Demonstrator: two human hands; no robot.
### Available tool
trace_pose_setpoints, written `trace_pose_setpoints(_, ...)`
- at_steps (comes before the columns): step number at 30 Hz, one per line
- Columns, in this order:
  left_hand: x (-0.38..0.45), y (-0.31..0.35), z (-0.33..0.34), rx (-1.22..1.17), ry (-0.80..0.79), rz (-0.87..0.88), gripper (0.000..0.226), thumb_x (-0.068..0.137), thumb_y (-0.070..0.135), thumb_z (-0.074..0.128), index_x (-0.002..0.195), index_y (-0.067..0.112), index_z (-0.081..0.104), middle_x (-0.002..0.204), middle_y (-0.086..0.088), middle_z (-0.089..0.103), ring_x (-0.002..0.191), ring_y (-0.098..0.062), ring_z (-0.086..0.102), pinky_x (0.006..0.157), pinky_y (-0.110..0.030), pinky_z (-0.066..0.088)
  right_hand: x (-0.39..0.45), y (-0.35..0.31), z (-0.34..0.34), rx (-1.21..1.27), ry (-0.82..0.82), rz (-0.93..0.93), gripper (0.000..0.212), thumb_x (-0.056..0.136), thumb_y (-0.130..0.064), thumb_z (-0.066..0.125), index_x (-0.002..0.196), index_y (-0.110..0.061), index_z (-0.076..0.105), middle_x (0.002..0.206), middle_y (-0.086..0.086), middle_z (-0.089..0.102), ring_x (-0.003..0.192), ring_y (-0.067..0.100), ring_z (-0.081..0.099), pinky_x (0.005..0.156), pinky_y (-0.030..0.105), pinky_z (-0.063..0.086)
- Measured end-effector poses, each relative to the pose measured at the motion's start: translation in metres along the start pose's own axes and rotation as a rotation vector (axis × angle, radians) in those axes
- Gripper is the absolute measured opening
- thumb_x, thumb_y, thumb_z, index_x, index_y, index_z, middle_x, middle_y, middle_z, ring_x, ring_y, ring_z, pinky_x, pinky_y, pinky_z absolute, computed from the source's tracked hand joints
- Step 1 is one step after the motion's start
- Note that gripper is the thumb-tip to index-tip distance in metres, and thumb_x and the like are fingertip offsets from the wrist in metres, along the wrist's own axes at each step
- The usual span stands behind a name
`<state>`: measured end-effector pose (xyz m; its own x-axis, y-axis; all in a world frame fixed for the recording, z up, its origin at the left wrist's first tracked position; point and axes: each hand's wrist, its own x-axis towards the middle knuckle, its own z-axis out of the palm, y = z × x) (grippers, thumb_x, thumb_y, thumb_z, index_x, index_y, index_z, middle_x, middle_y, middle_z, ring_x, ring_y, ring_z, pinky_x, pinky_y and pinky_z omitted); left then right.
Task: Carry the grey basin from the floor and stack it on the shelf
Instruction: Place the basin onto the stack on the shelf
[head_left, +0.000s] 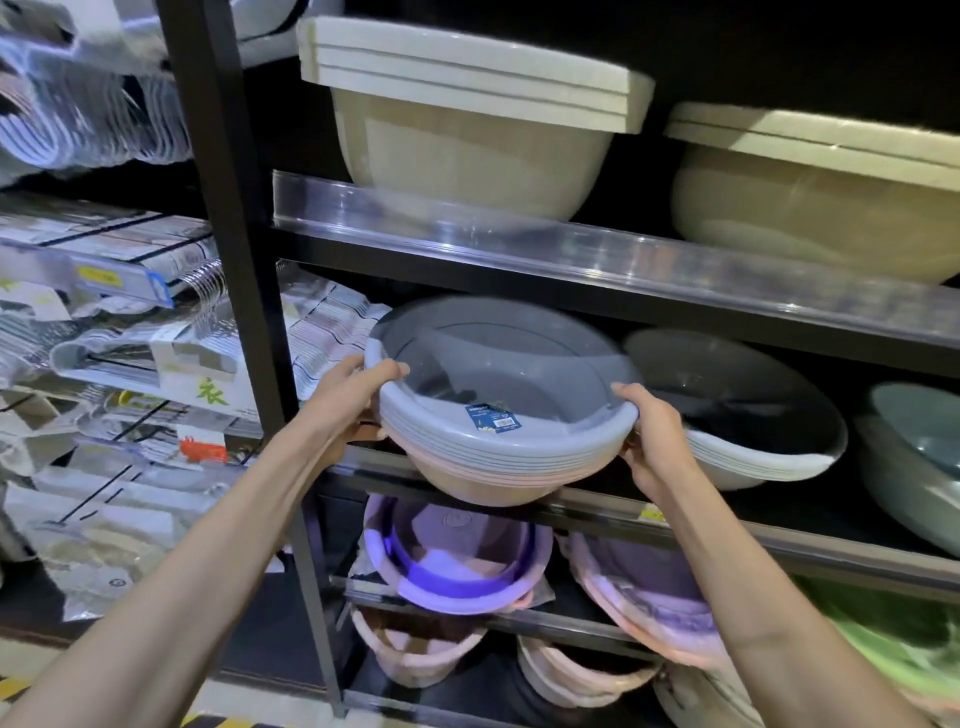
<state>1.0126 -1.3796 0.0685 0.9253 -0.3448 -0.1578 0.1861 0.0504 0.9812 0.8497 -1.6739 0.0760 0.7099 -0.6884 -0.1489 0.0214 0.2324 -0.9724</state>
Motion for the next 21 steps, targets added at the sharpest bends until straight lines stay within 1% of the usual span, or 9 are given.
trace_pose_setpoints(2, 0.008, 0.001, 0.0, 0.01, 0.0, -0.002, 0.059, 0.067, 0.037, 0.079, 0.115, 0.007, 0.064, 0.055, 0.001, 0.062, 0.042, -0.015, 0.055, 0.042, -0.027, 0.047, 0.004, -0.001, 0.004, 0.02, -0.013, -0.003, 0.047, 0.082, -0.023, 0.068, 0.118, 0.006, 0.066, 0.093, 0.013, 0.076, 0.077, 0.019, 0.069, 0.058, 0.027, 0.05)
trace_pose_setpoints(4, 0.016, 0.003, -0.001, 0.016, 0.007, 0.003, 0.059, 0.063, 0.04, 0.08, 0.11, 0.009, 0.063, 0.068, -0.006, 0.062, 0.042, -0.013, 0.056, 0.041, -0.027, 0.046, 0.008, -0.002, 0.008, 0.029, -0.012, 0.007, 0.05, 0.082, -0.021, 0.067, 0.123, 0.007, 0.064, 0.093, 0.012, 0.075, 0.075, 0.018, 0.069, 0.057, 0.026, 0.051)
trace_pose_setpoints(6, 0.024, 0.004, -0.001, 0.037, 0.019, 0.018, 0.055, 0.064, 0.042, 0.08, 0.104, 0.012, 0.06, 0.079, -0.011, 0.06, 0.045, -0.013, 0.057, 0.042, -0.027, 0.047, 0.014, 0.001, 0.011, 0.058, 0.005, 0.024, 0.053, 0.084, -0.02, 0.066, 0.129, 0.006, 0.058, 0.112, 0.019, 0.073, 0.089, 0.023, 0.069, 0.063, 0.03, 0.054)
trace_pose_setpoints(8, 0.031, 0.005, -0.002, 0.058, 0.029, 0.023, 0.05, 0.065, 0.043, 0.08, 0.101, 0.015, 0.058, 0.082, -0.011, 0.059, 0.053, -0.016, 0.058, 0.043, -0.028, 0.049, 0.02, 0.003, 0.013, 0.082, 0.019, 0.03, 0.052, 0.086, -0.018, 0.065, 0.131, 0.006, 0.056, 0.123, 0.023, 0.069, 0.099, 0.028, 0.068, 0.072, 0.034, 0.056)
trace_pose_setpoints(10, 0.037, 0.004, -0.002, 0.066, 0.034, 0.019, 0.049, 0.064, 0.044, 0.08, 0.096, 0.015, 0.057, 0.08, -0.009, 0.057, 0.058, -0.019, 0.057, 0.045, -0.028, 0.05, 0.024, 0.003, 0.016, 0.1, 0.019, 0.032, 0.046, 0.087, -0.015, 0.064, 0.128, 0.006, 0.058, 0.124, 0.023, 0.069, 0.108, 0.032, 0.068, 0.084, 0.041, 0.056)
trace_pose_setpoints(13, 0.044, 0.002, 0.0, 0.055, 0.031, 0.011, 0.052, 0.059, 0.046, 0.08, 0.093, 0.012, 0.059, 0.074, -0.007, 0.057, 0.054, -0.017, 0.059, 0.046, -0.028, 0.051, 0.031, 0.002, 0.018, 0.113, 0.018, 0.045, 0.036, 0.088, -0.011, 0.063, 0.12, 0.004, 0.066, 0.121, 0.021, 0.072, 0.106, 0.031, 0.068, 0.095, 0.043, 0.053)
trace_pose_setpoints(16, 0.049, 0.0, 0.0, 0.047, 0.027, 0.008, 0.057, 0.058, 0.047, 0.08, 0.095, 0.009, 0.061, 0.074, -0.007, 0.059, 0.058, -0.019, 0.061, 0.046, -0.028, 0.052, 0.04, 0.003, 0.019, 0.138, 0.02, 0.059, 0.034, 0.086, -0.01, 0.064, 0.117, 0.002, 0.069, 0.117, 0.019, 0.074, 0.103, 0.031, 0.069, 0.093, 0.041, 0.054)
trace_pose_setpoints(19, 0.055, 0.001, -0.002, 0.034, 0.02, -0.006, 0.062, 0.056, 0.045, 0.081, 0.1, 0.006, 0.062, 0.074, -0.008, 0.058, 0.057, -0.019, 0.061, 0.048, -0.029, 0.053, 0.046, 0.003, 0.022, 0.162, 0.012, 0.052, 0.038, 0.085, -0.012, 0.066, 0.121, 0.0, 0.068, 0.111, 0.016, 0.076, 0.095, 0.028, 0.071, 0.083, 0.038, 0.056)
trace_pose_setpoints(21, 0.06, 0.001, -0.002, 0.022, 0.013, -0.008, 0.057, 0.059, 0.043, 0.082, 0.099, 0.006, 0.063, 0.07, -0.006, 0.061, 0.054, -0.017, 0.062, 0.05, -0.029, 0.054, 0.051, 0.004, 0.024, 0.183, 0.005, 0.052, 0.042, 0.085, -0.016, 0.069, 0.125, -0.002, 0.066, 0.109, 0.015, 0.076, 0.092, 0.026, 0.071, 0.077, 0.035, 0.057)
